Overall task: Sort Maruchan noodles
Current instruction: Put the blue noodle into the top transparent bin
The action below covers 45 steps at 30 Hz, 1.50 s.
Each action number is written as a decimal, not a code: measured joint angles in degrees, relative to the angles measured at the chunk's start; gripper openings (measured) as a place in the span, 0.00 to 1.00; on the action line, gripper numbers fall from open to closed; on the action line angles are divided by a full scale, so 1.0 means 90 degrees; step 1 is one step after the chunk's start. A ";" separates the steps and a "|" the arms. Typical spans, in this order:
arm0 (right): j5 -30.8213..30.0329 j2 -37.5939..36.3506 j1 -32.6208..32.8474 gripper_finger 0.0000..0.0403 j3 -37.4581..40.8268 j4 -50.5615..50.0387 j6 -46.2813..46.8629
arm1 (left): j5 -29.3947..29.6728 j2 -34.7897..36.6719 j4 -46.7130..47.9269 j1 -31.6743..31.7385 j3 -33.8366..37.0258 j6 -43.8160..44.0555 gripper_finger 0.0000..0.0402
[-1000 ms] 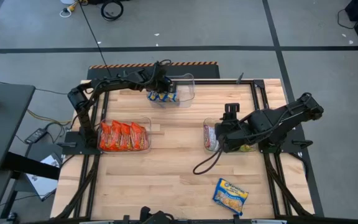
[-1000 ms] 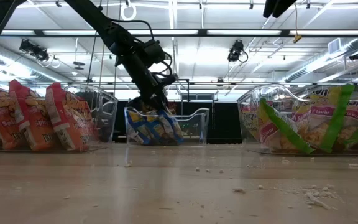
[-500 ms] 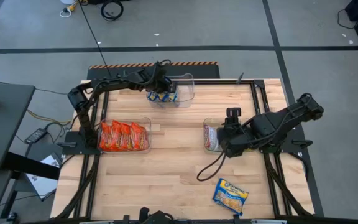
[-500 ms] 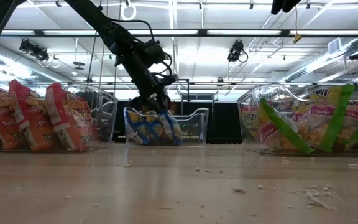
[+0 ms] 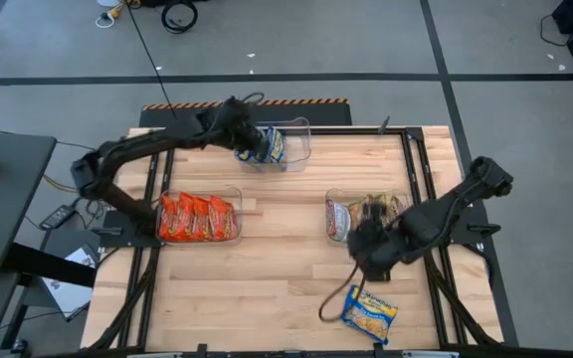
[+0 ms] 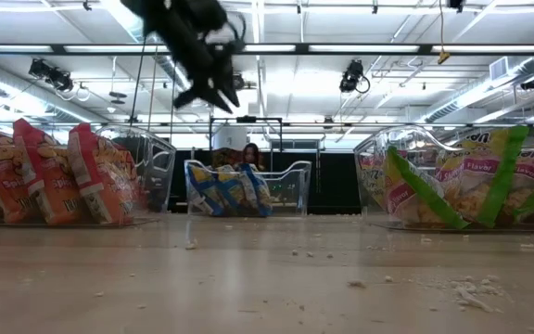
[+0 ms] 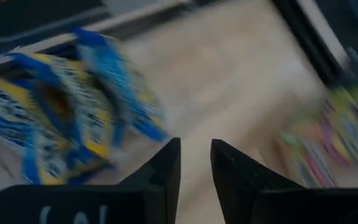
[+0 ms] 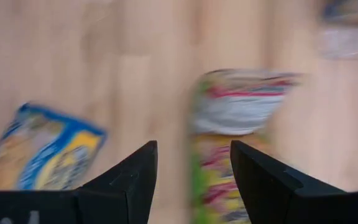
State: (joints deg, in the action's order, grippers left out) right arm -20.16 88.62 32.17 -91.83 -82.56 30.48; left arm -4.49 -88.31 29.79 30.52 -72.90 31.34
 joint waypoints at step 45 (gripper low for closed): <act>0.0960 0.3420 0.1829 0.49 0.1308 0.1330 -0.2440 | 0.3545 0.0497 0.0537 -0.7291 0.0010 0.2653 0.23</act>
State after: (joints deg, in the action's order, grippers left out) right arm -11.52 119.39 48.62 -80.06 -70.59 8.52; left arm 27.42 -83.84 34.62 -35.10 -72.82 55.21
